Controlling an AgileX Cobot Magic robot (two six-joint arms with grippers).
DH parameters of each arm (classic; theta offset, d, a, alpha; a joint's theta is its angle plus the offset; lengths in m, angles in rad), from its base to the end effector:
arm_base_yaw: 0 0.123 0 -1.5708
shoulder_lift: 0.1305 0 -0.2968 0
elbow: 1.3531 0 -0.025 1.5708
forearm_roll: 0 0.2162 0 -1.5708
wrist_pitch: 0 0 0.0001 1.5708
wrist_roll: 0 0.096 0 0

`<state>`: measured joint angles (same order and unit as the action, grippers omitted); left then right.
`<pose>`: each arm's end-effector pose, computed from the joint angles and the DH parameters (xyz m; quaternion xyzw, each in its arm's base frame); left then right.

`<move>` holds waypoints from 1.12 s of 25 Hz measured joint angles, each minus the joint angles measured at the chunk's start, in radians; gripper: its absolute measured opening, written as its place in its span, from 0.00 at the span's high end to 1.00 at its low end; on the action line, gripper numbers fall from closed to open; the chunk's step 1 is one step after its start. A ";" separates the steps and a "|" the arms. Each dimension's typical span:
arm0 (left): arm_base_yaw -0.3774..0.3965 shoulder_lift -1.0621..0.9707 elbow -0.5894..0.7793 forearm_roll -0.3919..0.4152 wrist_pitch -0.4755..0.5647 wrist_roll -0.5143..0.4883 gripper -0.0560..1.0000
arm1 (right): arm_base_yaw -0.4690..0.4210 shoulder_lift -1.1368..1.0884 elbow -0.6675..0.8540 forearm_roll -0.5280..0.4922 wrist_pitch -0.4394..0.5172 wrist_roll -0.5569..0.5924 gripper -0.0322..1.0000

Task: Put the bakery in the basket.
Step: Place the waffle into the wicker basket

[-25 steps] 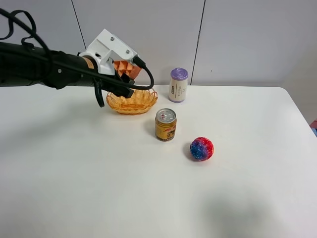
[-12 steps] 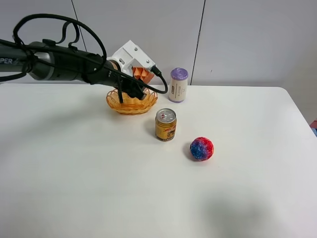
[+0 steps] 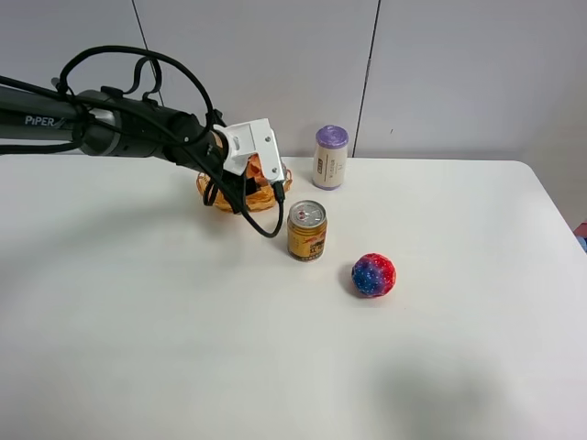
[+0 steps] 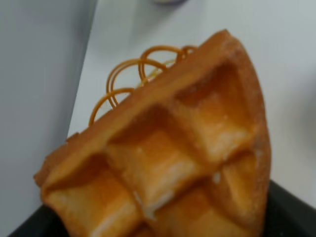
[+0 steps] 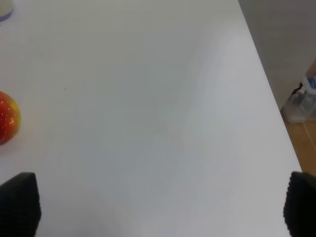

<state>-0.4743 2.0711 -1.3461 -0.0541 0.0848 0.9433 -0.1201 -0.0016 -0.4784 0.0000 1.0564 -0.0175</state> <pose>0.3873 -0.1993 0.1905 0.5751 0.7070 0.0828 0.4032 -0.0404 0.0049 0.2532 0.0440 0.8562 -0.0354 0.5136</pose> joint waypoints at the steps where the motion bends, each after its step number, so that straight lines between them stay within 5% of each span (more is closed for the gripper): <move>1: 0.006 0.003 0.000 -0.001 0.001 0.007 0.35 | 0.000 0.000 0.000 0.000 0.000 0.000 0.01; 28: 0.063 0.124 -0.184 -0.100 0.149 0.012 0.35 | 0.000 0.000 0.000 0.000 0.000 0.000 0.01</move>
<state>-0.4113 2.1956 -1.5304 -0.1542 0.2334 0.9554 -0.1201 -0.0016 -0.4784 0.0000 1.0564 -0.0175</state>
